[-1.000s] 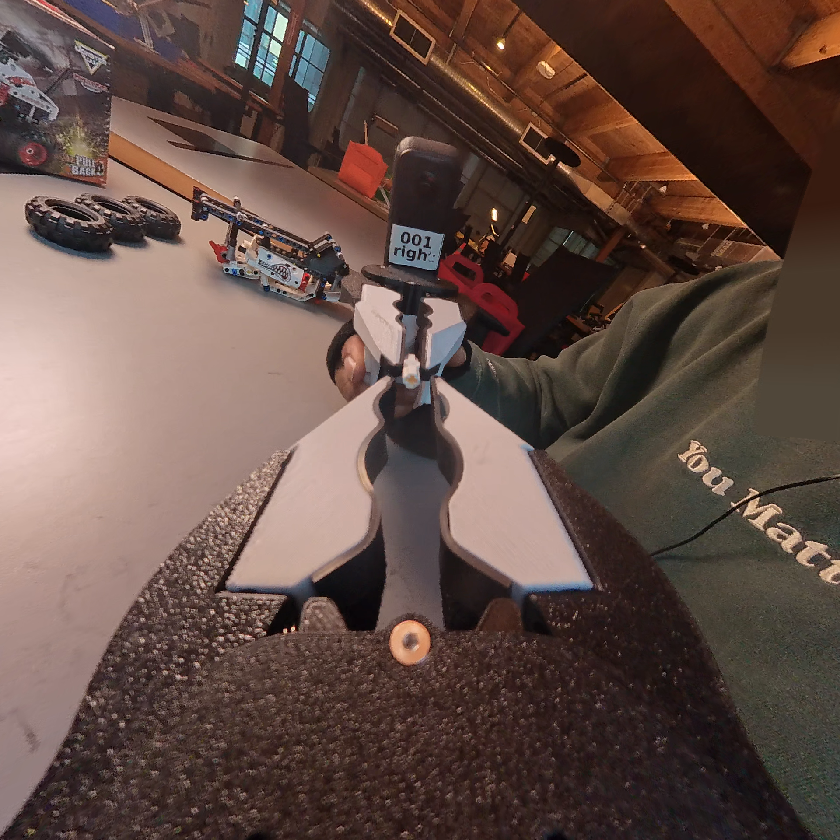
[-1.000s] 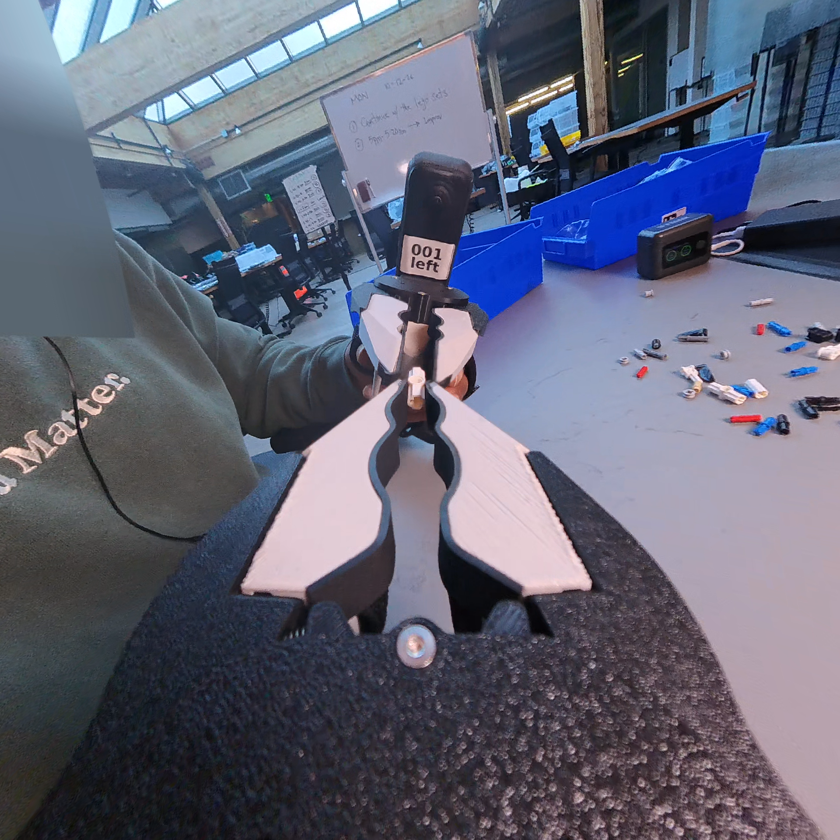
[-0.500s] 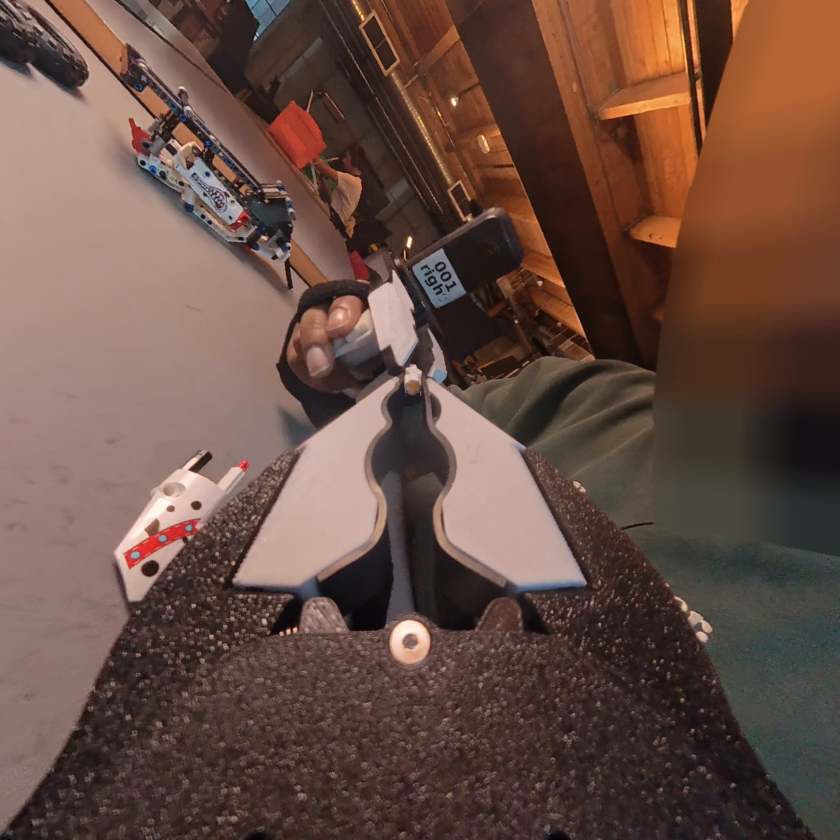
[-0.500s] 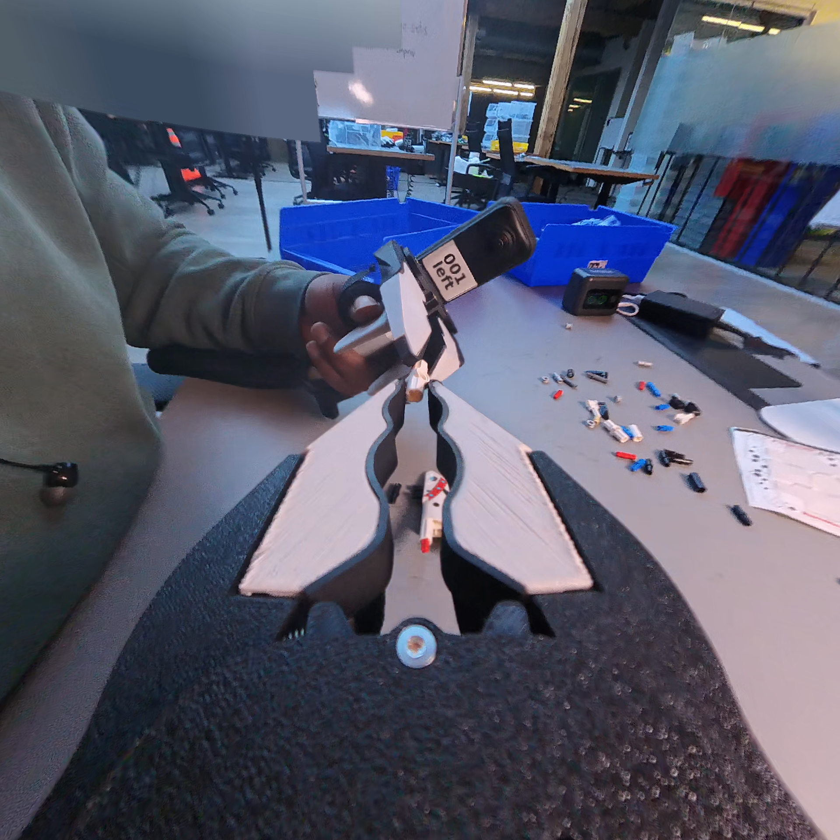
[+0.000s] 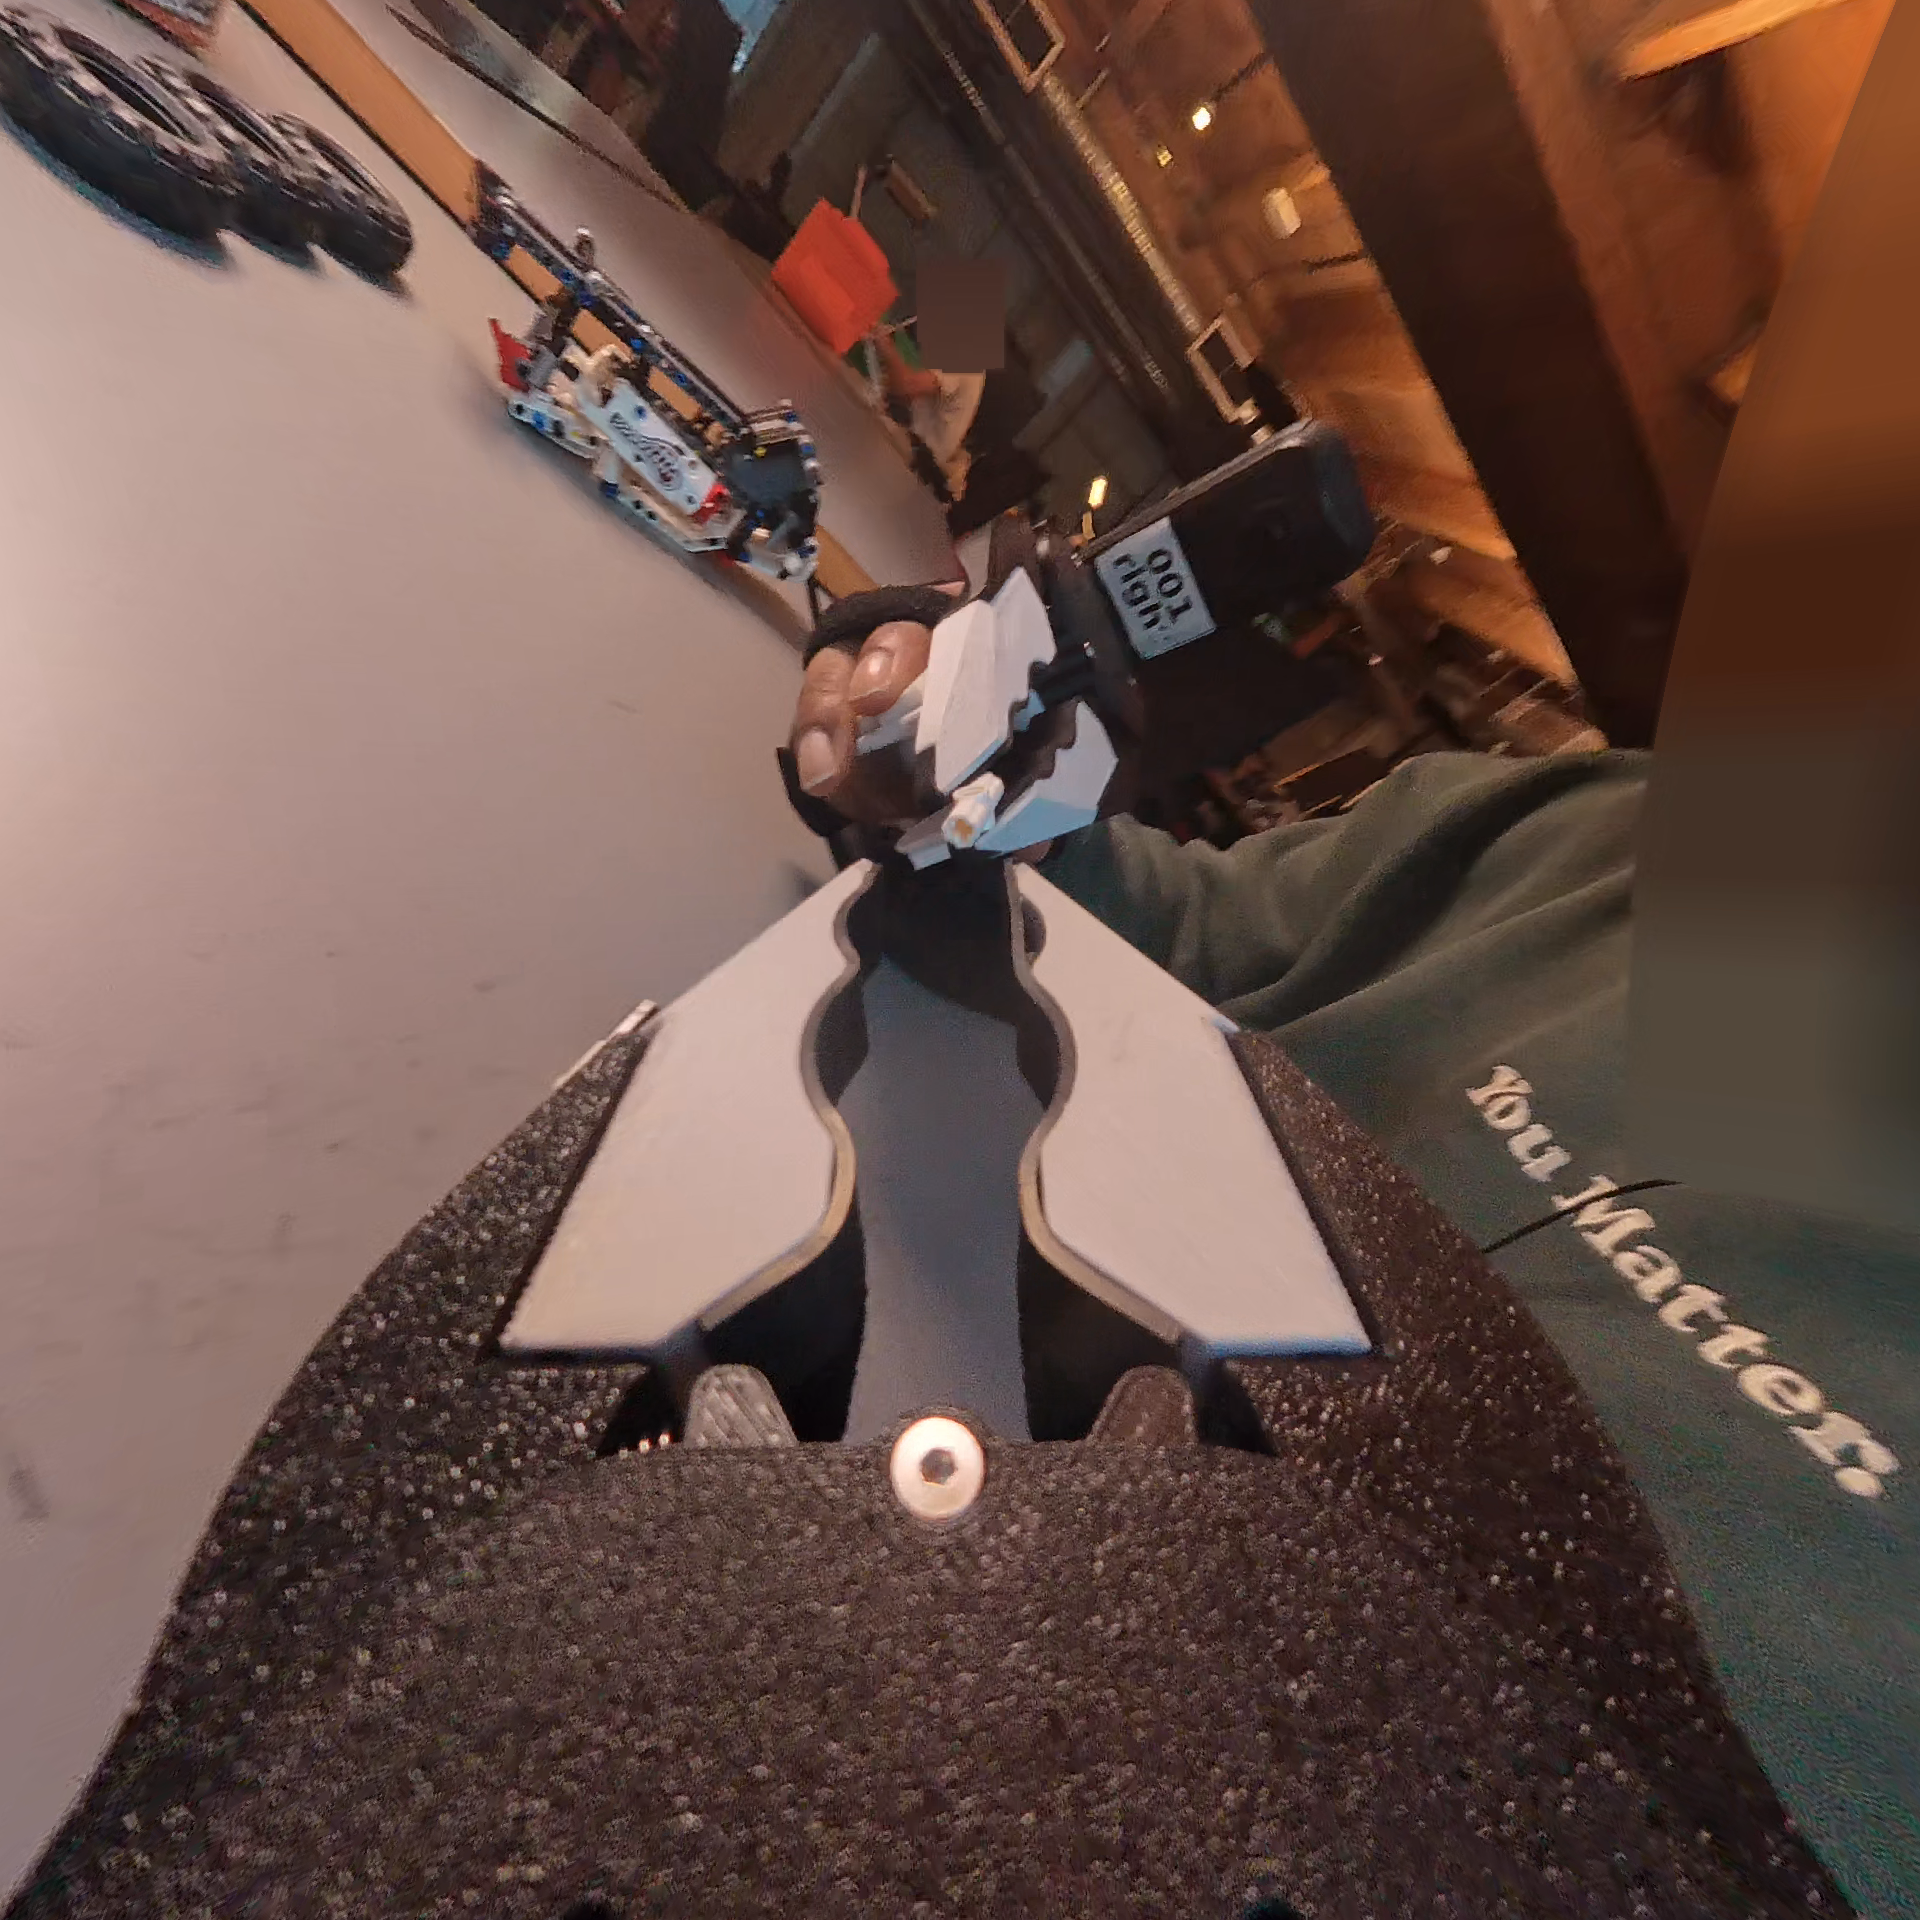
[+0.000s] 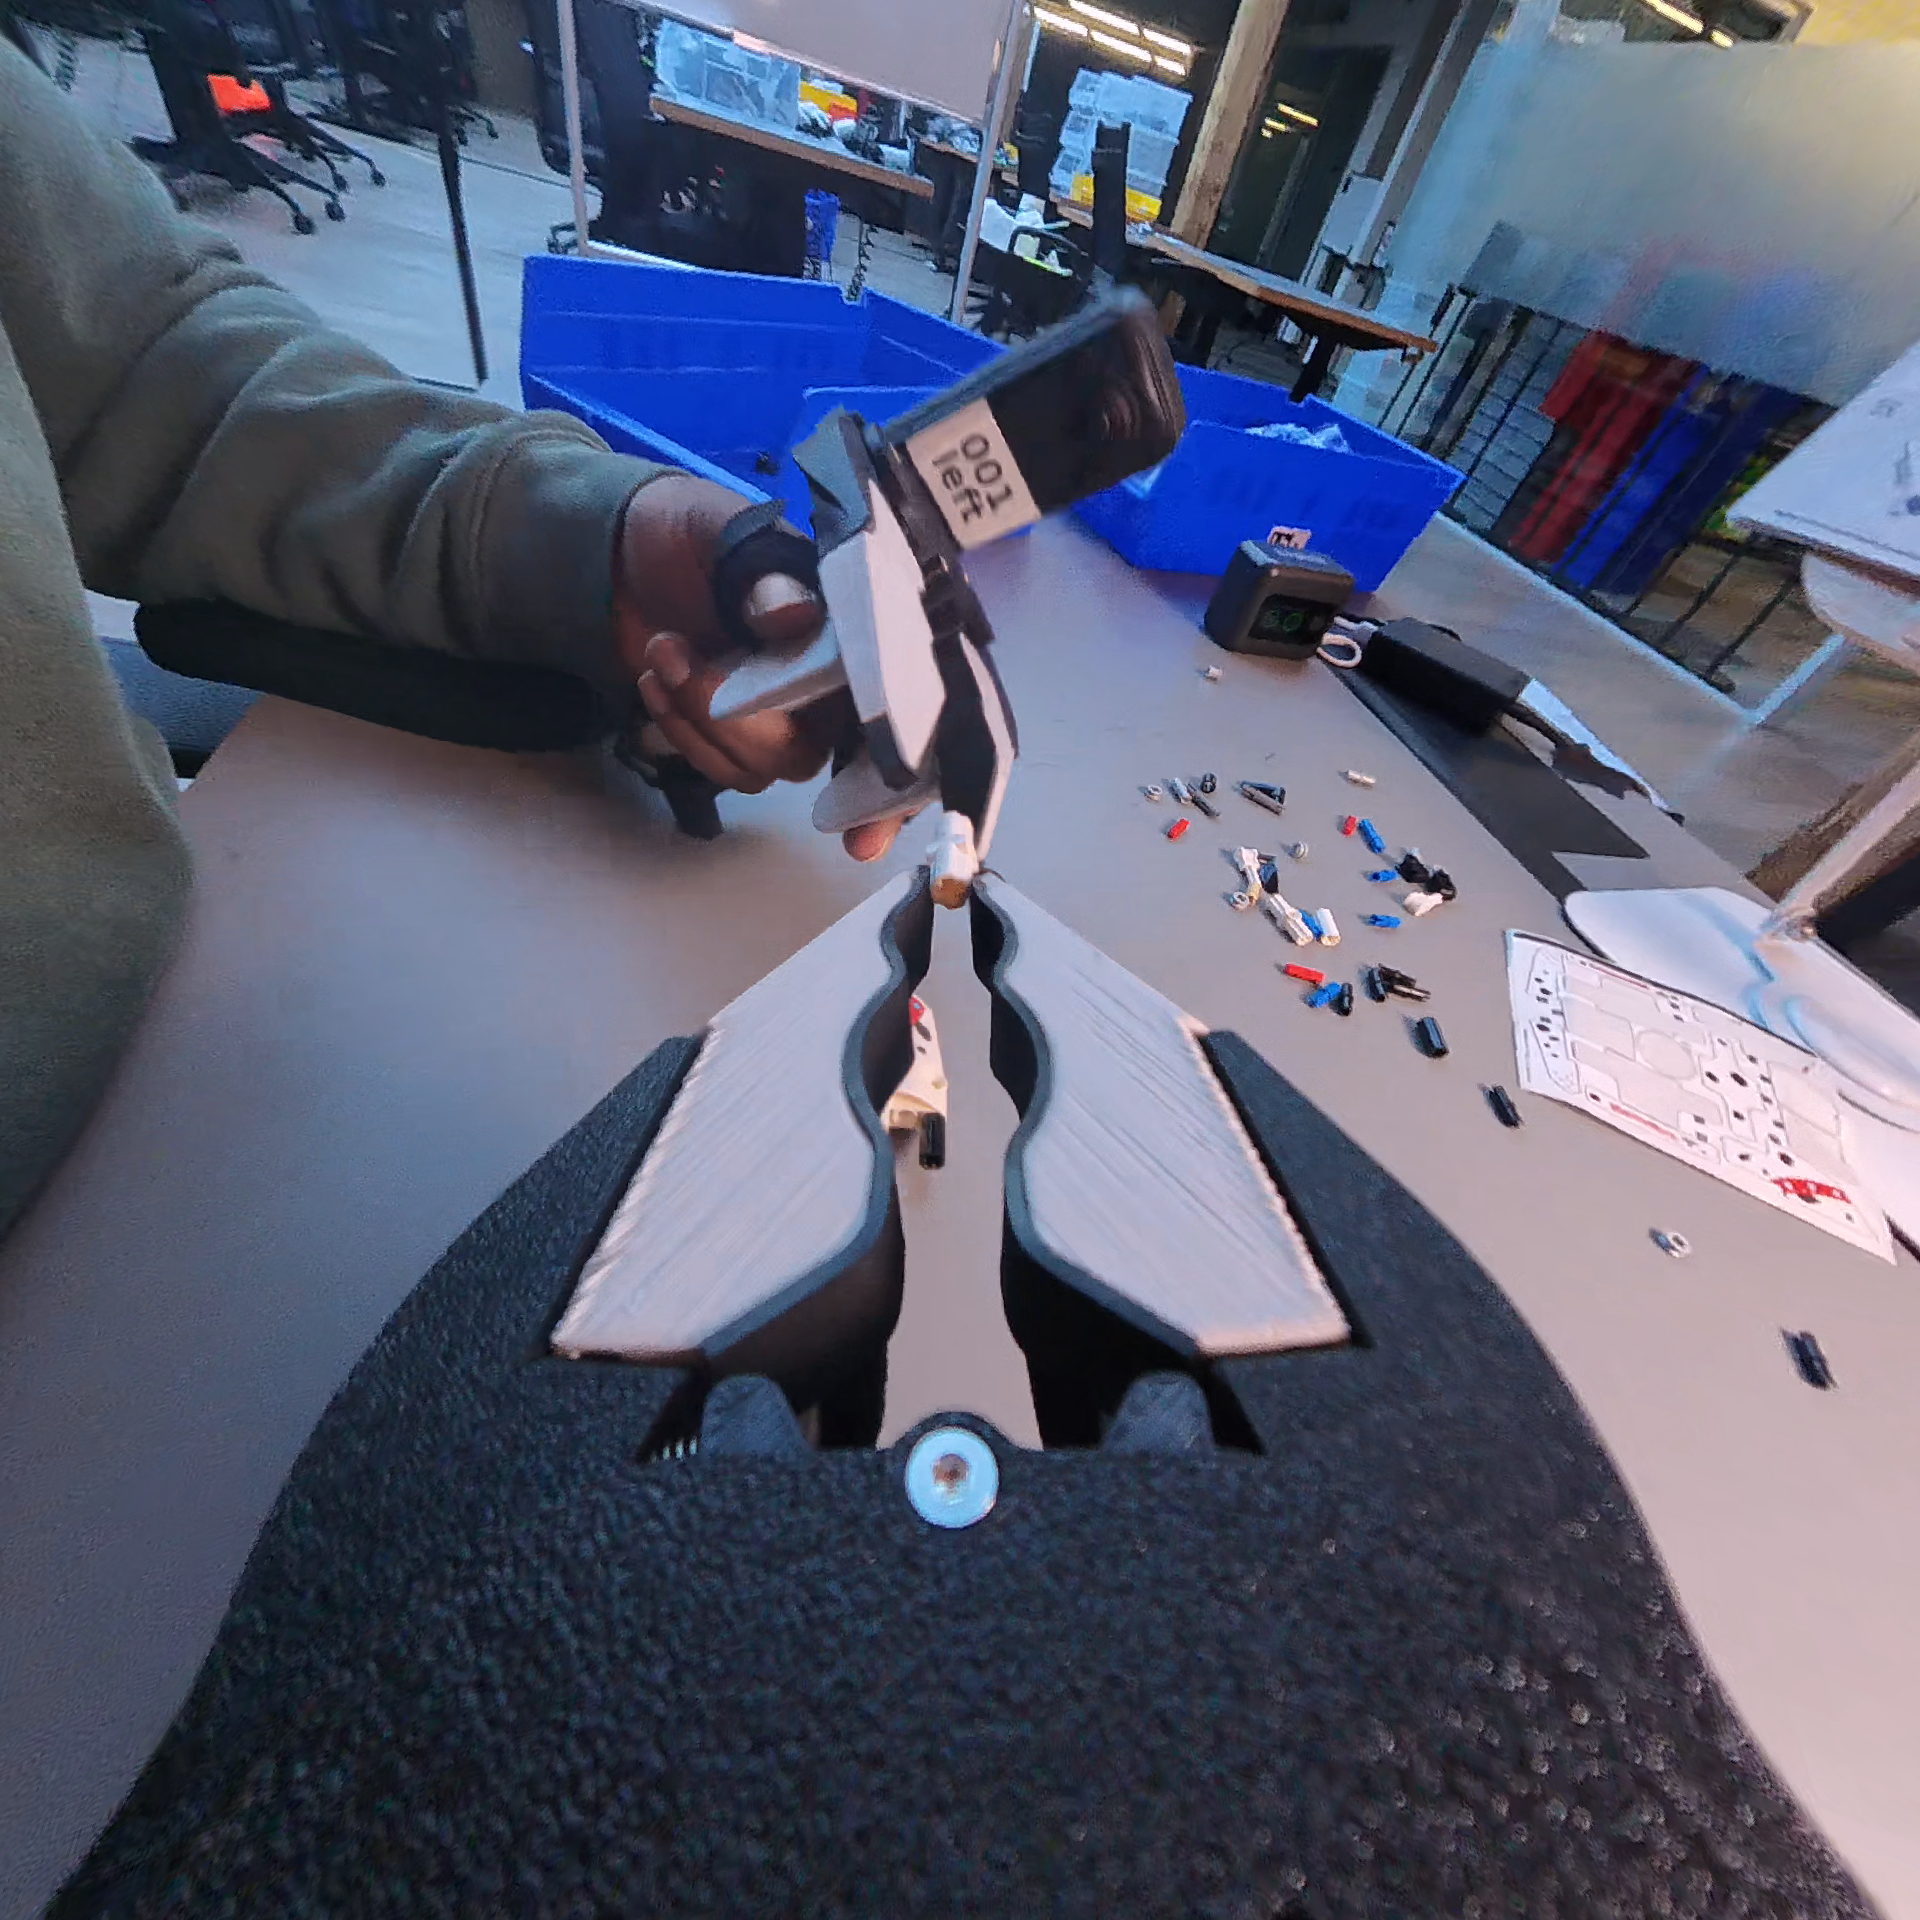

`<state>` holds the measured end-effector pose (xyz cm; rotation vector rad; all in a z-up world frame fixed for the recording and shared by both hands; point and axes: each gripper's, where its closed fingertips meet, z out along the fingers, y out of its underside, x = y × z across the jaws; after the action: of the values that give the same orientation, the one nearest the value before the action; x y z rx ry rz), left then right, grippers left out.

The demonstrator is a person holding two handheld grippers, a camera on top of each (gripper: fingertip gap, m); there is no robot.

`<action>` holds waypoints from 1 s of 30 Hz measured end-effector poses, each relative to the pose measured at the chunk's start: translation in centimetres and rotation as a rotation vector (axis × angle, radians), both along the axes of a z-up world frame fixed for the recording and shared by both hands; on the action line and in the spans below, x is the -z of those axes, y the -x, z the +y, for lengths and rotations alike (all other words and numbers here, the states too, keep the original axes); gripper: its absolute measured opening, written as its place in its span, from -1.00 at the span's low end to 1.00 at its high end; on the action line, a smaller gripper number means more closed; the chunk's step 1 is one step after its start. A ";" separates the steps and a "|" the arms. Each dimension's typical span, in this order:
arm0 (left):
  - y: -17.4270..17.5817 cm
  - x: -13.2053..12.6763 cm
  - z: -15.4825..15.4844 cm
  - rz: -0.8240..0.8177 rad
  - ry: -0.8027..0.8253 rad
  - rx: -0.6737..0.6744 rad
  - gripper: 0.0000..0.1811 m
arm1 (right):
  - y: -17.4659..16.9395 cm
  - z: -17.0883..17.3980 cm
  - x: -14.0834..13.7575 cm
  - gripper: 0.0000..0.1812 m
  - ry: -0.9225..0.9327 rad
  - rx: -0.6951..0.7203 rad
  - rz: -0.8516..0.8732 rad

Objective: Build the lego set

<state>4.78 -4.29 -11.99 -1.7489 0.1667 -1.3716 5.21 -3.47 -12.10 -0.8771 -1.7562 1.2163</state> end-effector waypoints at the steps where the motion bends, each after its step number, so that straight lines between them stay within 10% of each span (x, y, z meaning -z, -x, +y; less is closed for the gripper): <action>1: 0.4 0.3 0.1 0.063 -0.018 -0.018 -0.72 | 0.0 0.4 0.3 -0.93 -0.007 0.012 -0.016; 11: 2.7 7.6 1.2 0.803 -0.114 0.076 -0.45 | -0.8 3.1 1.5 -0.93 -0.050 0.062 -0.081; 16: 1.4 9.5 1.5 0.899 -0.130 0.204 -0.31 | -1.0 4.1 2.0 -0.93 -0.055 0.092 -0.093; 30: 1.0 10.6 1.5 1.045 -0.230 0.240 -0.73 | -1.0 4.5 3.7 -0.93 -0.009 0.094 -0.162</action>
<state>3.79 -2.80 -22.62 -2.1161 1.0765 -0.4248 6.19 1.01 -15.75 -1.0665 -1.8240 1.1015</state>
